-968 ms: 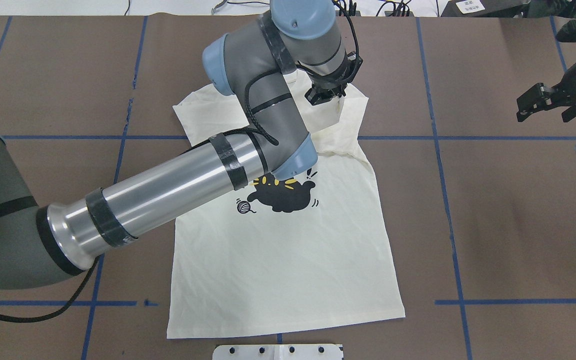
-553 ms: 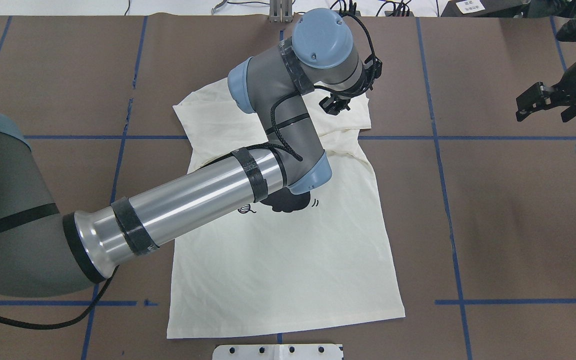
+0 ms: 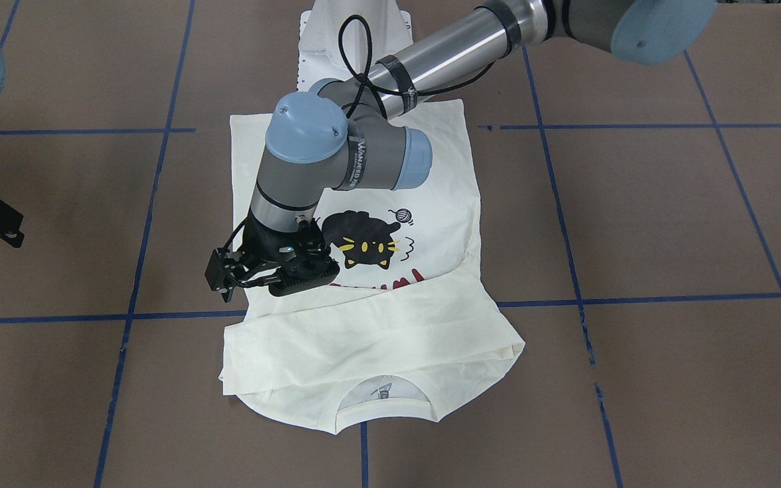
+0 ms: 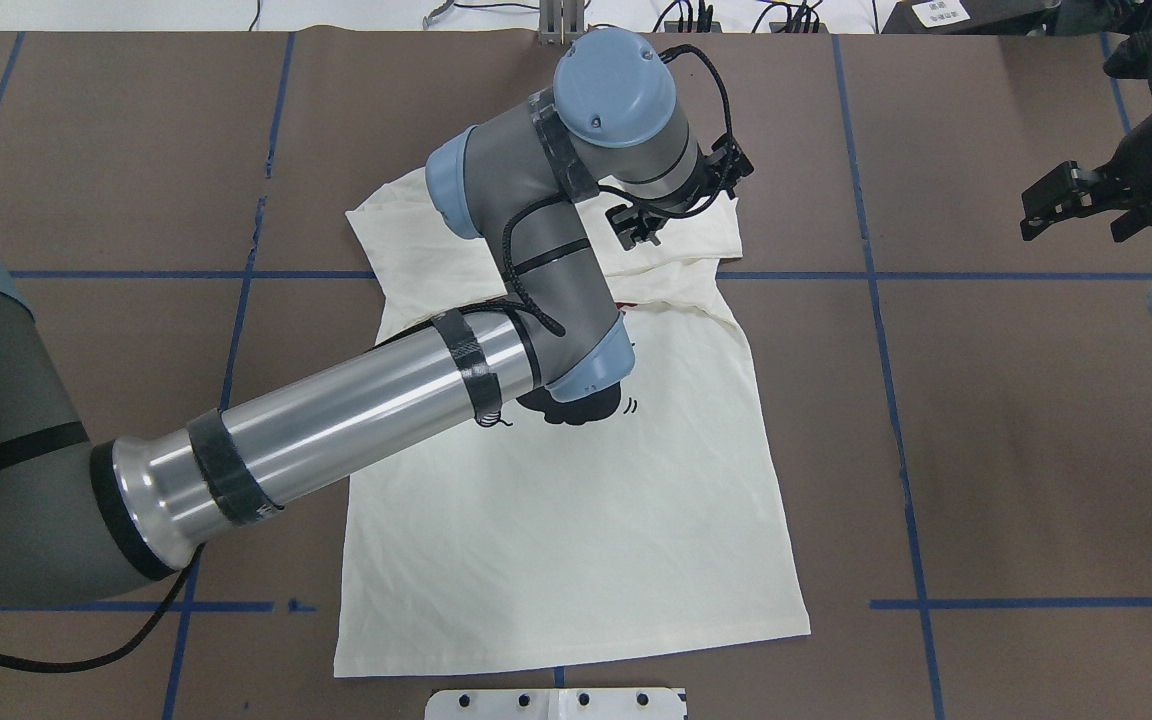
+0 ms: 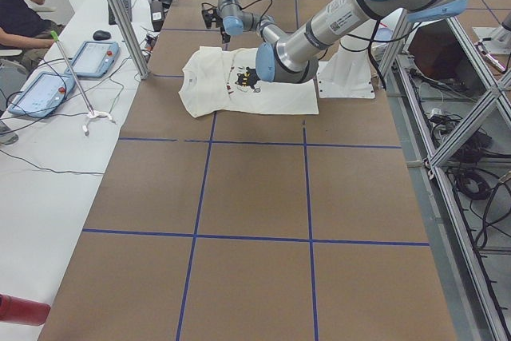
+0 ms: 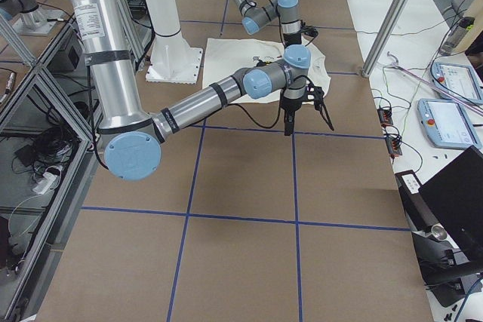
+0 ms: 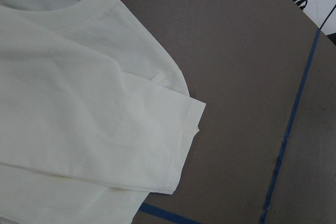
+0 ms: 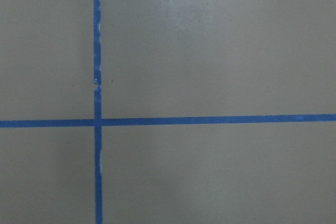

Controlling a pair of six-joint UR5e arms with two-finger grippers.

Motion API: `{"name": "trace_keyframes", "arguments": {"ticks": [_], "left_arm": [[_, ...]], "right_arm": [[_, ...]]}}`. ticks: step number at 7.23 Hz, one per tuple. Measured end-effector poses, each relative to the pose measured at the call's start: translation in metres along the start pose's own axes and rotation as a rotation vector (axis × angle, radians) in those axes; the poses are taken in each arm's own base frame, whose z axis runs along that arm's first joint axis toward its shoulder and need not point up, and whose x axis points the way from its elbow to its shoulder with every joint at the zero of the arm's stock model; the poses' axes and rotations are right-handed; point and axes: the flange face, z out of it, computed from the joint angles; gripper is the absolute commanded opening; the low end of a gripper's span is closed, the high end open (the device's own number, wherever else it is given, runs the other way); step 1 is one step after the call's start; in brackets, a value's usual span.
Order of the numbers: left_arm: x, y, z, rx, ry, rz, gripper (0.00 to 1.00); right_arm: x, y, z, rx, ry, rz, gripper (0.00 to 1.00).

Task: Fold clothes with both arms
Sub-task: 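Lay the sleeve near the far shoulder and open the left gripper, then move both grippers down to the hem corners nearest the robot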

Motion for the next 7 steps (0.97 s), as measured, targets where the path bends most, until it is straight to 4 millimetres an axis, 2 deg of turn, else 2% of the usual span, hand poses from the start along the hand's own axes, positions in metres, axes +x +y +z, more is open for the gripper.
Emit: {"name": "trace_keyframes", "arguments": {"ticks": [2, 3, 4, 5, 6, 7], "left_arm": [[-0.058, 0.000, -0.021, -0.007, -0.092, 0.126, 1.00], [-0.098, 0.000, -0.037, -0.011, -0.132, 0.200, 0.99], [-0.144, 0.002, -0.063, -0.017, -0.162, 0.279, 0.99], [-0.191, 0.004, -0.096, -0.020, -0.175, 0.355, 1.00], [-0.234, 0.007, -0.132, -0.022, -0.182, 0.423, 0.99], [-0.261, 0.010, -0.160, -0.023, -0.191, 0.464, 0.99]], "right_arm": [[-0.049, 0.029, 0.001, -0.009, -0.031, 0.047, 1.00], [-0.079, 0.049, 0.007, -0.013, -0.039, 0.077, 1.00], [-0.114, 0.075, 0.018, 0.000, -0.054, 0.112, 1.00], [-0.150, 0.105, 0.034, 0.018, -0.077, 0.147, 1.00], [-0.186, 0.144, 0.056, 0.035, -0.083, 0.173, 1.00], [-0.214, 0.184, 0.079, 0.042, -0.075, 0.192, 1.00]]}}
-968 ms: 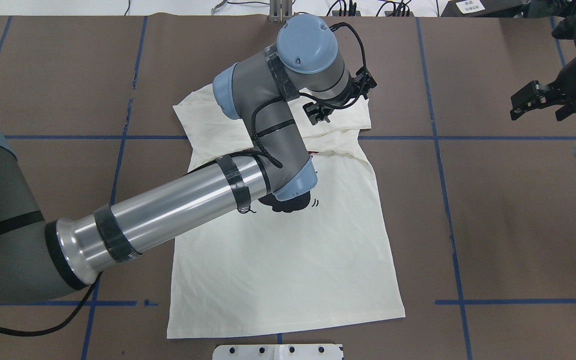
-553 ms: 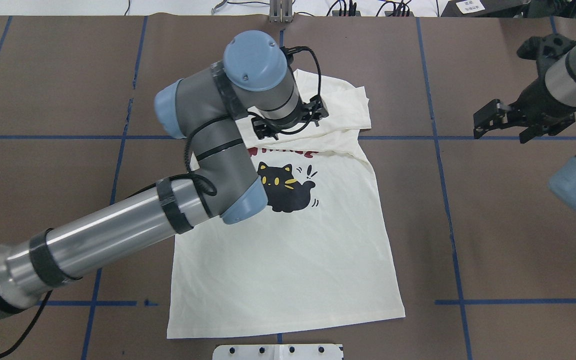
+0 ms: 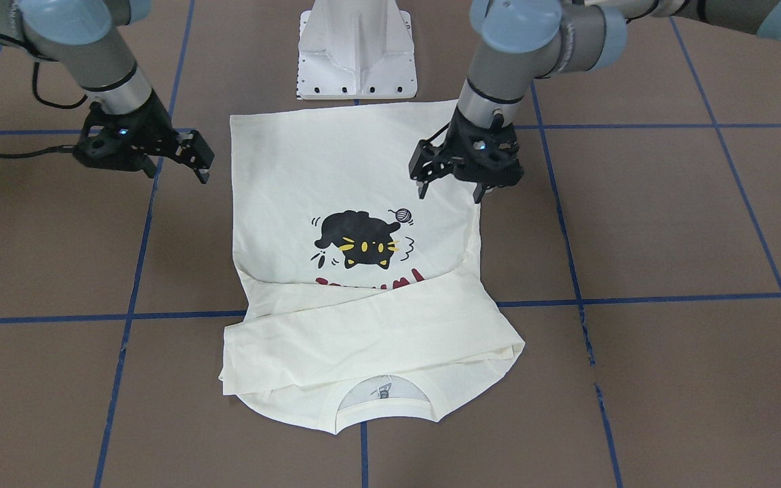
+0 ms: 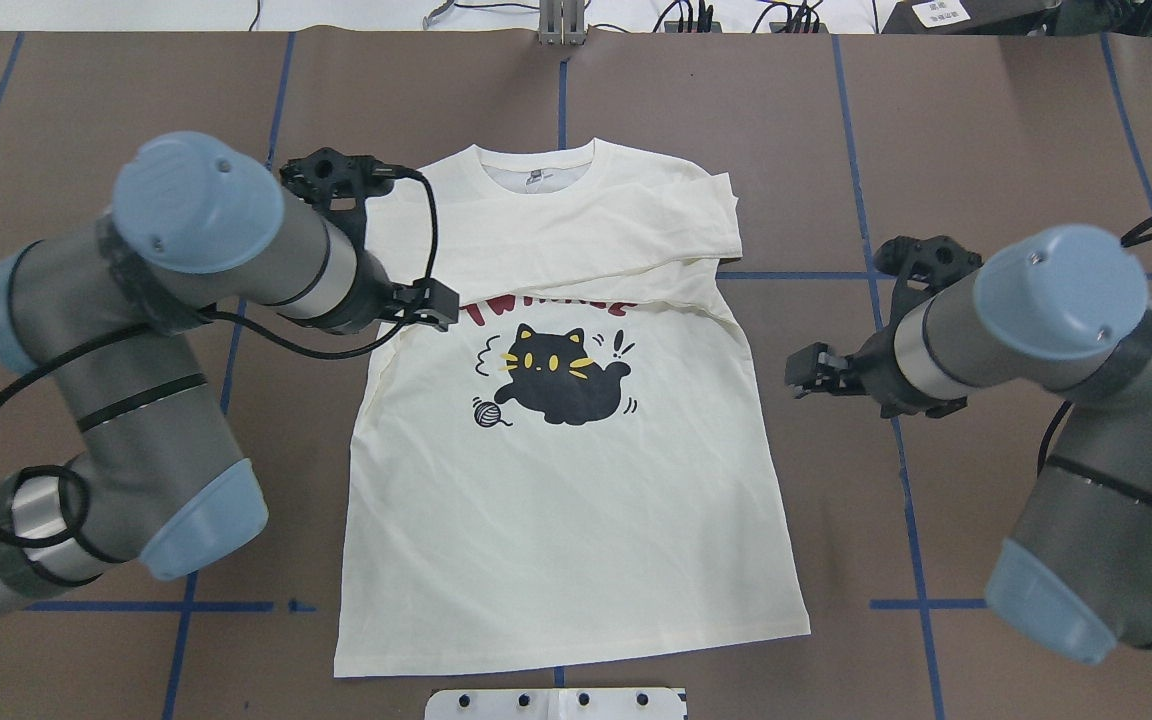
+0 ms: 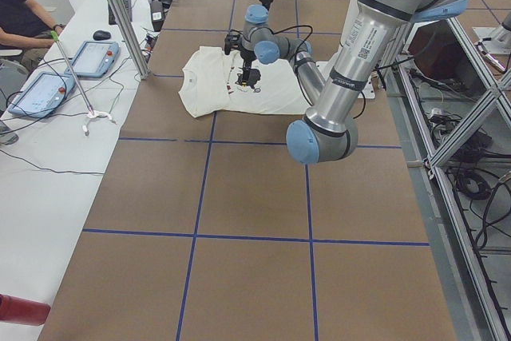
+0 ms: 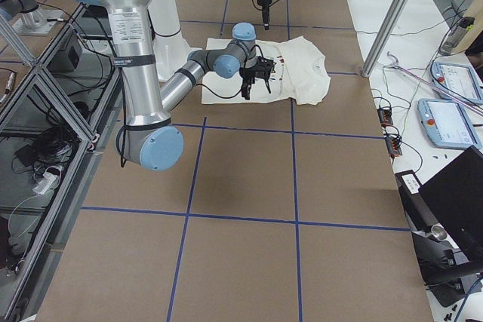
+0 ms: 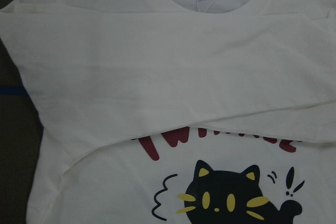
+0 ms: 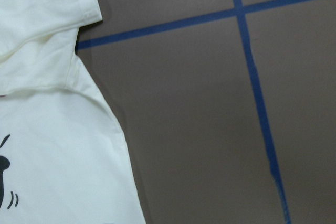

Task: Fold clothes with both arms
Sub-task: 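Move both grippers down to the hem corners nearest the robot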

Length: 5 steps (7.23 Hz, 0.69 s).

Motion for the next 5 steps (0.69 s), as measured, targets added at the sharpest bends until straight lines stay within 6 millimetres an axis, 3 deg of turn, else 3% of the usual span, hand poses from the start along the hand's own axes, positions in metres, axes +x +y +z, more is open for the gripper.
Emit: {"name": "trace_keyframes", "arguments": {"ticks": [2, 3, 5], "left_arm": [[-0.017, 0.013, -0.022, -0.001, -0.011, 0.020, 0.99], [-0.017, 0.017, -0.033, -0.002, -0.012, 0.022, 0.99], [-0.013, 0.022, -0.049, -0.001, -0.009, 0.024, 1.00]], "right_arm": [[-0.017, 0.082, 0.032, 0.000, 0.020, 0.020, 1.00], [-0.012, 0.116, 0.043, -0.008, 0.039, 0.021, 1.00], [0.000, 0.158, 0.059, -0.034, 0.078, 0.013, 1.00]]}}
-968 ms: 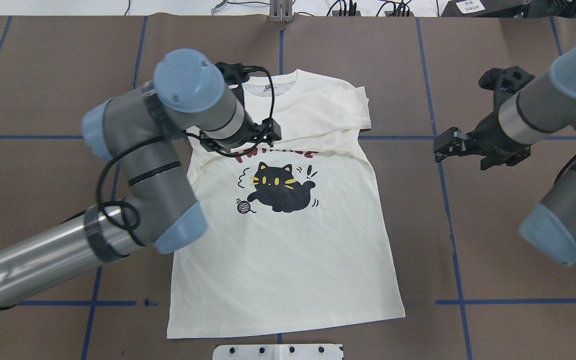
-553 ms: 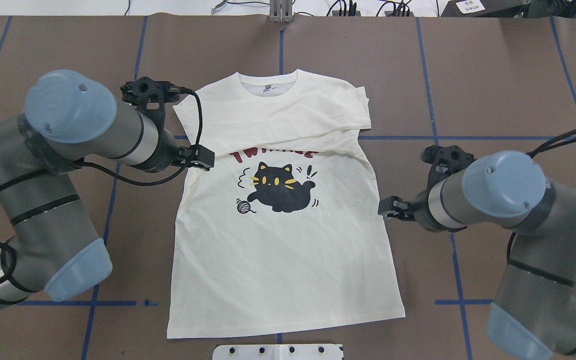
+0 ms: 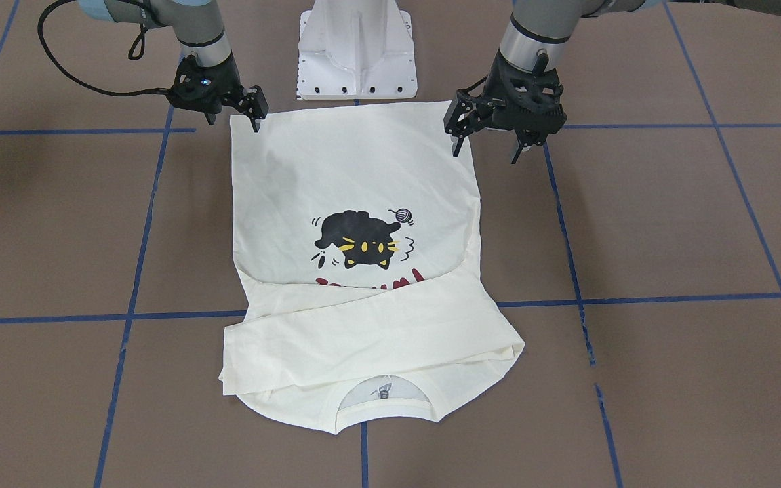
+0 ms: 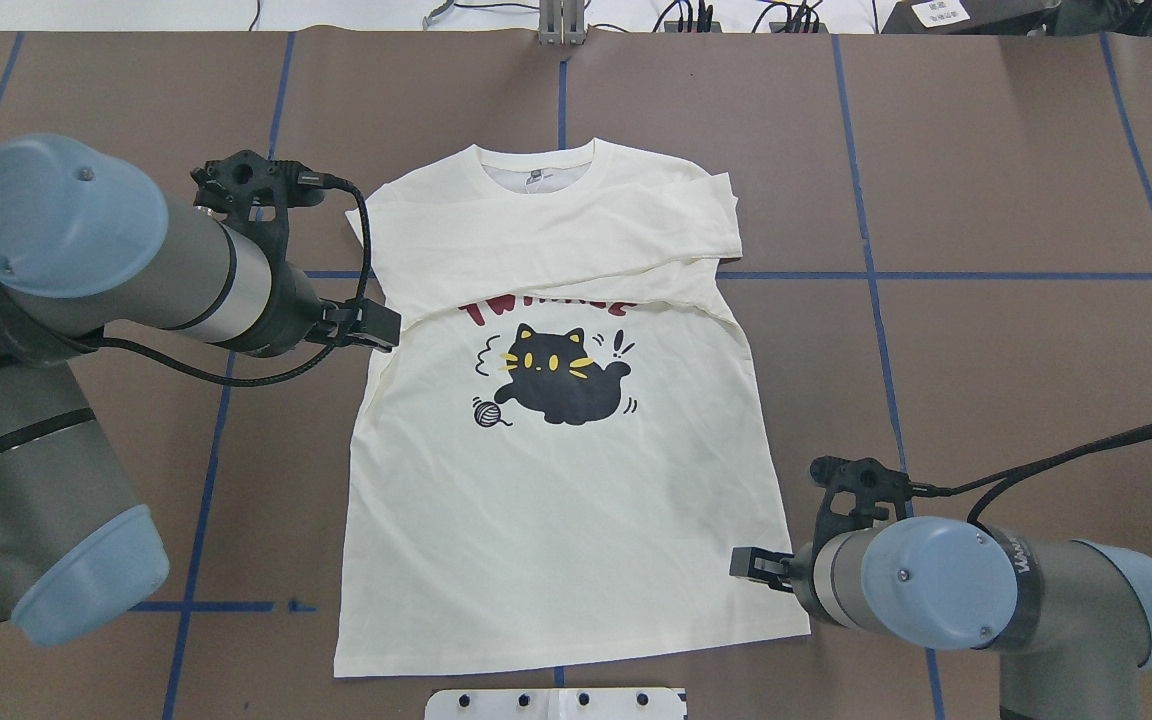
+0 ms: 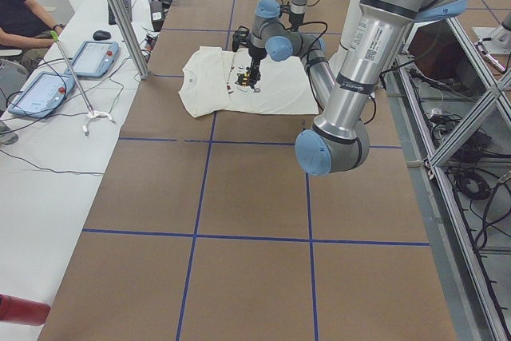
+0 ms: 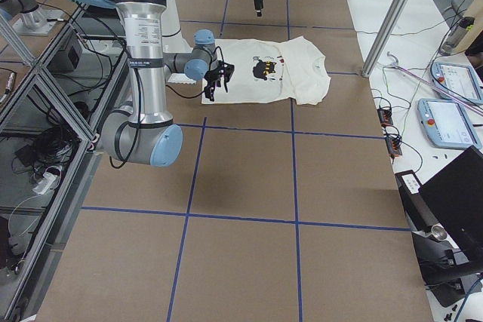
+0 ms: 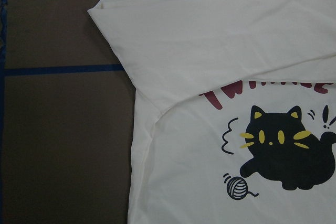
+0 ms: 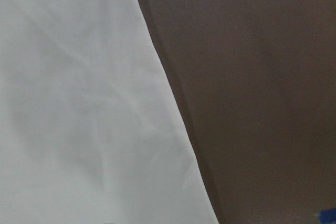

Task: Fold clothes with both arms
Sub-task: 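Move both grippers down to the hem corners nearest the robot, then grasp the two hem corners with both grippers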

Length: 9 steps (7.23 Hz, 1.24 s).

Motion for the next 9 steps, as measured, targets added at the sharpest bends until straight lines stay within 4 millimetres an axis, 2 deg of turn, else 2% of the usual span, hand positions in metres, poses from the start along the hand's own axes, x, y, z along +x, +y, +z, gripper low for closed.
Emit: {"name": "trace_keyframes", "arguments": {"ticks": [2, 4, 5, 8, 9], "left_arm": [[0.003, 0.002, -0.004, 0.001, 0.005, 0.000, 1.00], [0.004, 0.002, -0.005, 0.002, 0.006, -0.002, 1.00], [0.004, 0.002, -0.006, 0.004, 0.008, -0.003, 1.00], [0.004, 0.003, -0.007, 0.005, 0.010, -0.004, 1.00], [0.005, 0.003, -0.007, 0.005, 0.010, -0.003, 0.99]], "right_arm": [[0.004, 0.018, 0.012, -0.019, 0.023, -0.006, 0.99], [0.004, 0.022, 0.020, -0.026, 0.037, -0.013, 0.99], [0.005, 0.022, 0.025, -0.027, 0.046, -0.016, 0.95], [0.008, 0.021, 0.033, -0.027, 0.062, -0.019, 0.69], [0.008, 0.021, 0.033, -0.027, 0.063, -0.018, 0.53]]}}
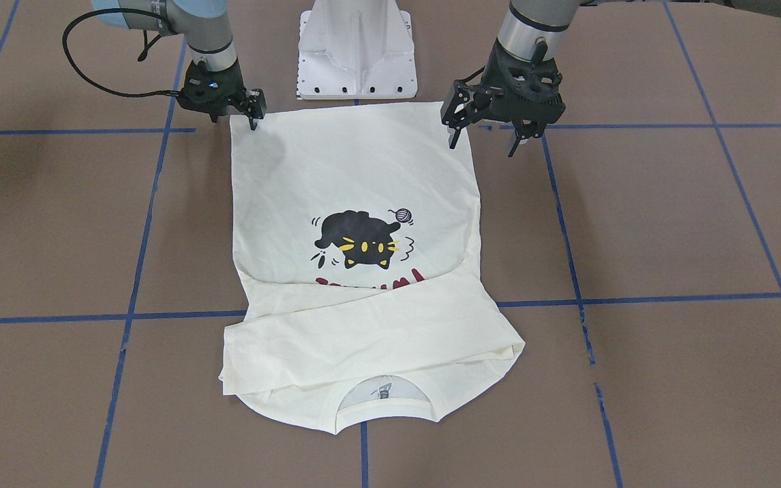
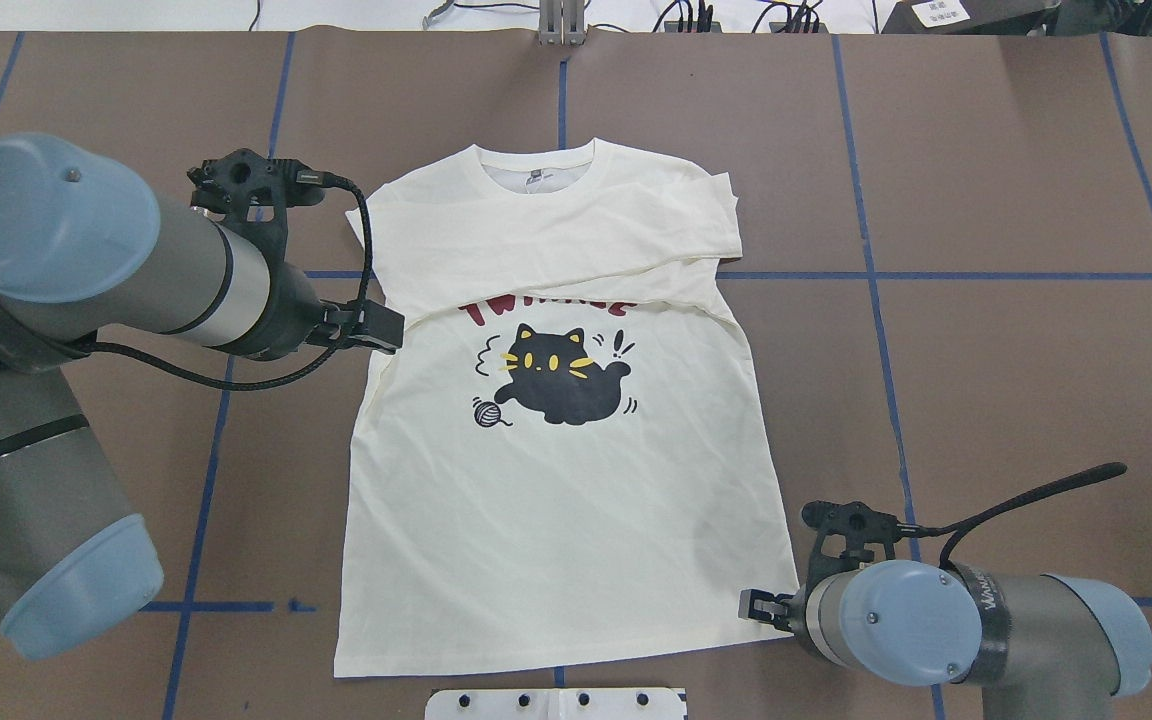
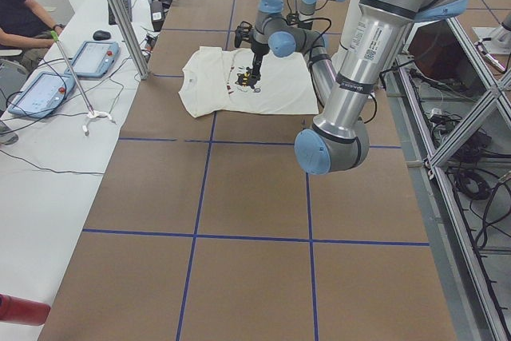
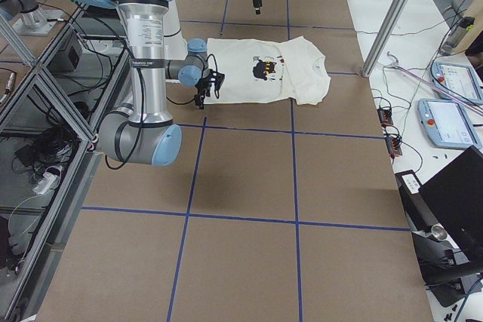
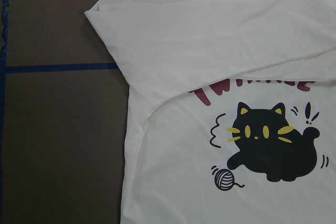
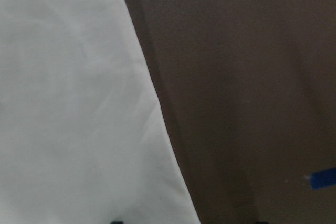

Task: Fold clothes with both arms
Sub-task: 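Grasp the two hem corners with both grippers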

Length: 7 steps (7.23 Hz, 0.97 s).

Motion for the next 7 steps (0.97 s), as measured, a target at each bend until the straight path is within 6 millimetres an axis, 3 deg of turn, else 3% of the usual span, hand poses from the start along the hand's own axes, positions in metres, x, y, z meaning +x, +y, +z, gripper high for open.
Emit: {"name": "trace_keyframes", "arguments": {"ticks": [2, 7], "left_arm": [[0.000, 0.000, 0.000, 0.000, 0.000, 0.001, 0.99], [-0.002, 0.000, 0.002, -0.002, -0.004, 0.000, 0.99]], "right_arm": [[-0.001, 0.000, 0.000, -0.001, -0.001, 0.001, 0.30], [-0.006, 0.002, -0.012, -0.010, -0.027, 0.000, 0.26]]}}
